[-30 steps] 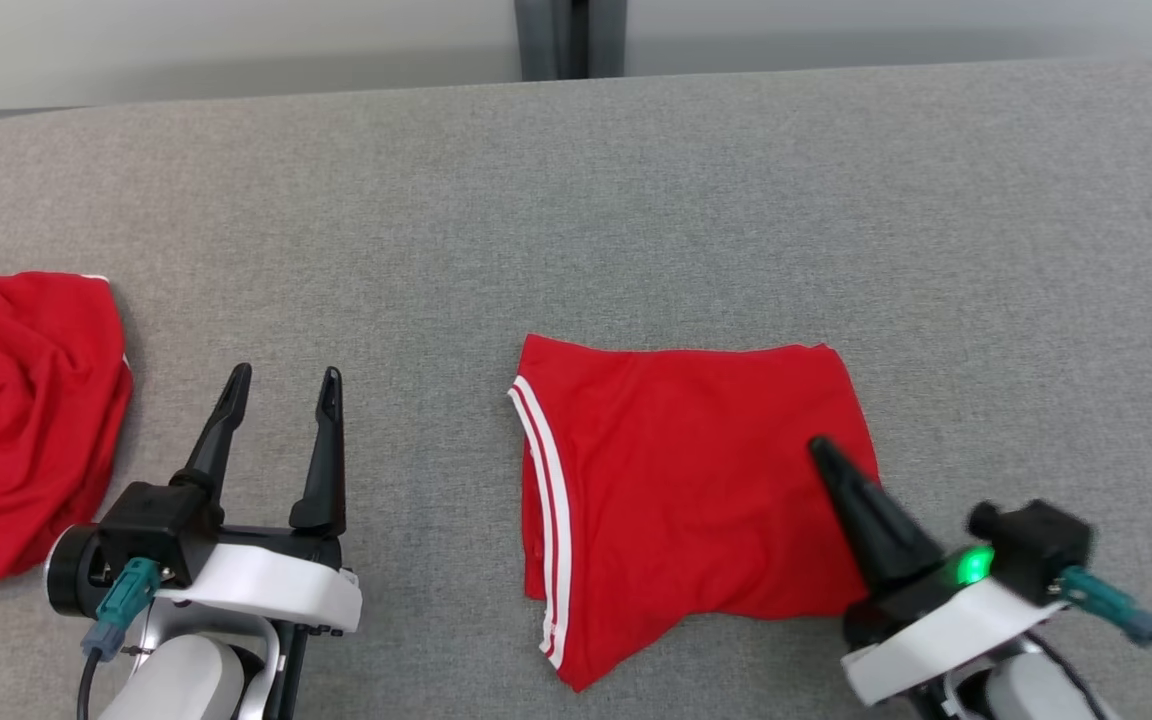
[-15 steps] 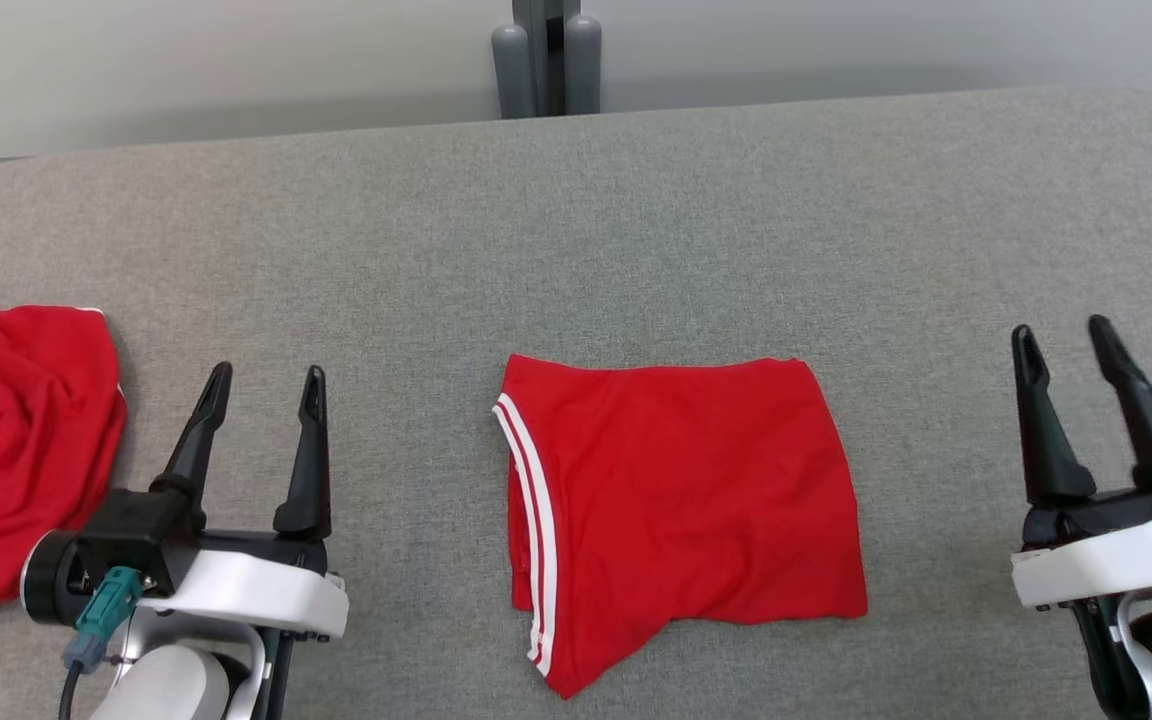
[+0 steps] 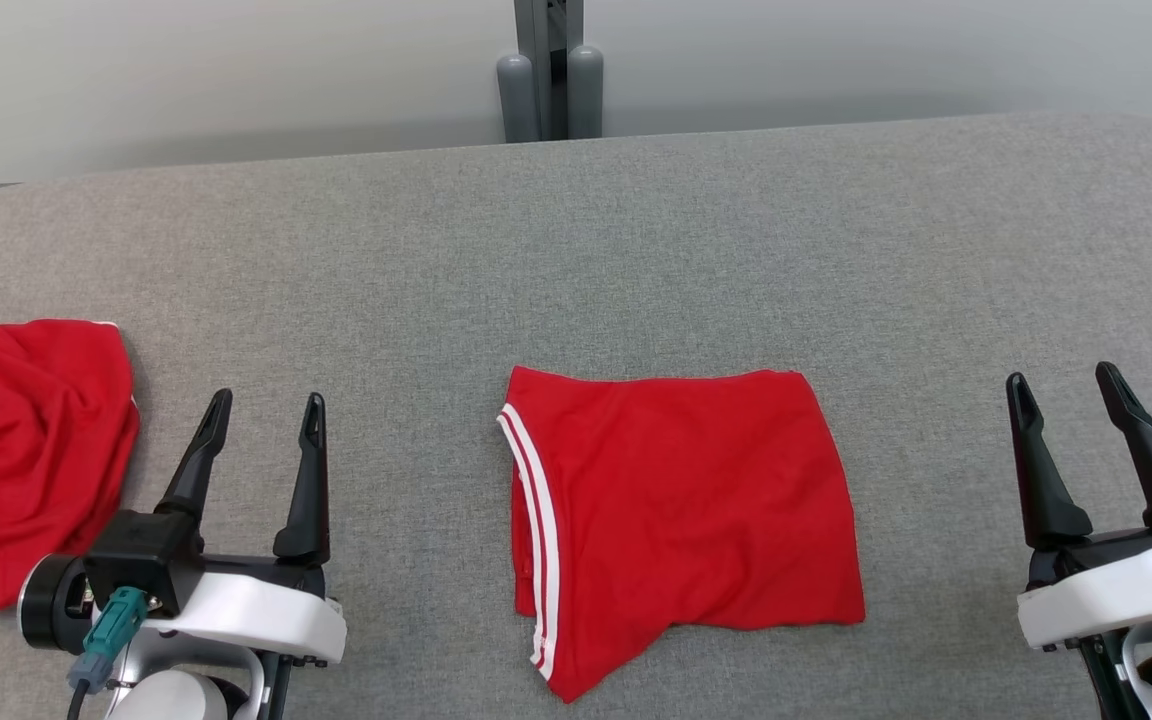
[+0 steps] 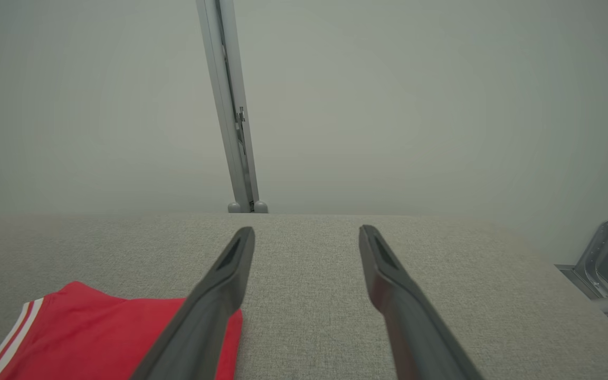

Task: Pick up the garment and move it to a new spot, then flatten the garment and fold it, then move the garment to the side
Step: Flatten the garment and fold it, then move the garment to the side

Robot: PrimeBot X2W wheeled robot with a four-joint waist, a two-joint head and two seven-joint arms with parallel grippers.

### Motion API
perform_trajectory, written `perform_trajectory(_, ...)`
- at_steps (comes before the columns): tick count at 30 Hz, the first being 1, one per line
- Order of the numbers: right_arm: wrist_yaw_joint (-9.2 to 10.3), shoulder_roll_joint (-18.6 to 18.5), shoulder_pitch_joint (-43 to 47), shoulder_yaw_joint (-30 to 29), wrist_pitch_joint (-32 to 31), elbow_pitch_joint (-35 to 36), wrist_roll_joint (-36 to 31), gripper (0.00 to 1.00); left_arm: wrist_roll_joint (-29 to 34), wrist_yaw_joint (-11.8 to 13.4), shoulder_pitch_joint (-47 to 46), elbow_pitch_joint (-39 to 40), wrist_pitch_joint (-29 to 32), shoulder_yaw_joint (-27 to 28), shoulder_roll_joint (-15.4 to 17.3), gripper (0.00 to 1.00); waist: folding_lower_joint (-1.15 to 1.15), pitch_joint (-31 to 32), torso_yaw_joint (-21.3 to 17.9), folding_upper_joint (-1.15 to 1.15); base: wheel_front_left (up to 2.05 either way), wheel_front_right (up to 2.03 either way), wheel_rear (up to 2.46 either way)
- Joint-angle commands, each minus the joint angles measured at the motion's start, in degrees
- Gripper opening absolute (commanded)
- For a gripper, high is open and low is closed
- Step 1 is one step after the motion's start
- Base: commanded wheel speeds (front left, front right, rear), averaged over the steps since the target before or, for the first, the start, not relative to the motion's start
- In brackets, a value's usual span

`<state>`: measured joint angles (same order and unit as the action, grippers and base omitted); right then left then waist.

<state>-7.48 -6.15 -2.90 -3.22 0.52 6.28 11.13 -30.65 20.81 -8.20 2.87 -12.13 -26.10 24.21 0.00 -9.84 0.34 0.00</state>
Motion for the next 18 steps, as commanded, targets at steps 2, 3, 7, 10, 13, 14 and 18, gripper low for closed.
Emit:
perform_trajectory(2, -0.03, -0.16, 0.87, -0.07, -0.06, 0.12, 0.43, 1.0, 0.52, 0.42, 0.26, 0.19, -0.15, -0.02, 0.25, 1.0, 0.0, 0.05, 0.01, 0.0, 0.0, 0.0, 0.0)
perform_trajectory(3, -0.03, -0.12, 1.01, -0.05, -0.12, 0.06, 0.54, 1.0, 0.51, 0.46, 0.24, 0.24, -0.18, -0.04, 0.28, 1.0, 0.0, 0.12, 0.0, 0.0, 0.0, 0.0, 0.0)
perform_trajectory(7, -0.03, -0.03, 1.04, 0.07, -0.3, -0.12, 0.99, 1.0, 0.52, 0.46, 0.32, 0.33, -0.15, -0.19, 0.47, 1.0, 0.0, 0.43, 0.06, 0.0, 0.0, 0.0, 0.0)
perform_trajectory(10, -0.03, -0.33, 1.22, 0.65, -0.71, -0.45, 1.31, 1.0, 0.63, 0.34, 0.15, 0.41, -0.04, -0.36, 0.62, 1.0, 0.0, 0.46, 0.28, 0.0, 0.0, 0.0, 0.0)
perform_trajectory(13, -0.02, -1.39, 0.64, 2.58, -2.05, -1.97, 1.67, 1.0, 0.69, 0.25, -0.07, 0.7, 0.04, -0.43, 0.81, 1.0, 0.0, -0.05, 0.59, 0.0, 0.0, 0.0, 0.0)
perform_trajectory(14, -0.02, -1.64, 0.31, 3.67, -2.65, -3.19, 2.17, 1.0, 0.74, 0.17, -0.26, 0.8, 0.06, -0.53, 0.81, 1.0, 0.0, -0.35, 0.77, 0.0, 0.0, 0.0, 0.0)
perform_trajectory(18, -0.02, -3.32, -1.02, 9.14, -4.18, -9.07, 4.35, 1.0, 0.79, -0.34, -1.15, 0.94, 0.19, -1.04, 0.59, 1.0, 0.0, -1.78, 1.78, 0.0, 0.0, 0.0, 0.0)
